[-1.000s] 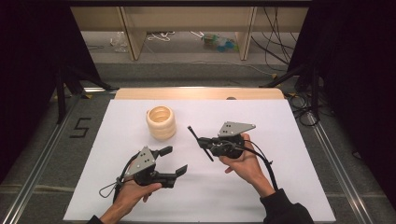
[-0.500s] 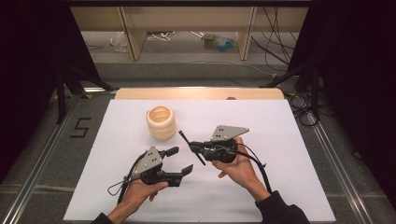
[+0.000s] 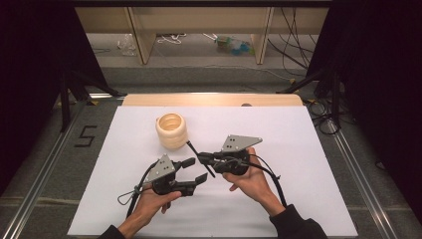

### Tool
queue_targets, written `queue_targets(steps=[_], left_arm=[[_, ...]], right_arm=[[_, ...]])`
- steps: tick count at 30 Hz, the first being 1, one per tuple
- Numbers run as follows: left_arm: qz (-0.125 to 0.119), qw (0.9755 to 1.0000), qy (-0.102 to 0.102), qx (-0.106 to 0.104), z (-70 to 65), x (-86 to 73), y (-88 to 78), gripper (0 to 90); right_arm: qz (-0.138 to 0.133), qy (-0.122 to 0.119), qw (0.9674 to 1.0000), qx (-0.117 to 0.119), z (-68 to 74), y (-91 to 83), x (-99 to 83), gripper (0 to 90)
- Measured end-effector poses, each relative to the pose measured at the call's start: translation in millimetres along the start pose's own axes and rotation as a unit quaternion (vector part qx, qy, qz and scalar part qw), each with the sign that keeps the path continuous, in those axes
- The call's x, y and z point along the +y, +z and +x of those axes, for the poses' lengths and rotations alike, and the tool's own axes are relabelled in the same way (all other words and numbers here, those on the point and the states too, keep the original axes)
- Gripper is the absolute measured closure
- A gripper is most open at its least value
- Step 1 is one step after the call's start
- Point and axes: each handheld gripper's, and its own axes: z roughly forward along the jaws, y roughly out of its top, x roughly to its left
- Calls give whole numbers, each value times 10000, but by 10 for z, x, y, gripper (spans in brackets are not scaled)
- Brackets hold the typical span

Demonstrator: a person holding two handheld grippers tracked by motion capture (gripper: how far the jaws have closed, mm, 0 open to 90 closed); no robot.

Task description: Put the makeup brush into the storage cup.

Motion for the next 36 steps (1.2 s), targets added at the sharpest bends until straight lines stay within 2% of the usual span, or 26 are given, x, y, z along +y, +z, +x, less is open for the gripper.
queue_targets(steps=[3, 5, 7, 8, 9, 13, 15, 18, 20, 22, 23, 25, 28, 36], left_arm=[[-4, 10000, -1, -22, -2, -1, 5, 352], [-35, 10000, 73, -47, -6, 0, 7, 386], [-43, 10000, 76, -38, -22, 2, 5, 403], [-63, 9998, 159, -117, -10, 10, 8, 410], [-59, 9999, 13, -117, -16, 10, 6, 417], [-94, 9998, -71, -137, -2, 18, 2, 466], [-98, 9995, -225, -214, 2, 20, 2, 489], [-95, 9994, -137, -287, 16, 27, 0, 527], [-135, 9993, -237, -270, 4, 28, -3, 549], [-139, 9993, -213, -256, 2, 32, -7, 567], [-137, 9995, -107, -278, 14, 35, -6, 571], [-127, 9996, -58, -252, 18, 34, -9, 585], [-116, 9995, -57, -287, 17, 32, -6, 612], [-103, 9996, -50, -255, 7, 32, -15, 656]], right_arm=[[28, 37, 10000, 9, 18, 1, 7, 839], [-10, 49, 10000, 0, 28, 13, 8, 839], [-43, -14, 10000, 33, 24, 19, 13, 839], [-44, -10, 10000, 35, 31, 24, 16, 839], [-41, -25, 10000, 47, 36, 30, 18, 839], [-49, -50, 9999, 104, 63, 52, 27, 839], [-69, -21, 9999, 110, 68, 65, 23, 839], [-87, 3, 9999, 124, 74, 71, 22, 839], [-36, 61, 9998, 164, 88, 67, 30, 839], [-40, 56, 9998, 173, 94, 75, 31, 839], [-72, 3, 9999, 157, 88, 81, 29, 839], [-54, 69, 9998, 179, 100, 88, 25, 839], [-142, 8, 9998, 159, 99, 92, 31, 839], [-80, 55, 9997, 226, 126, 97, 39, 839]])
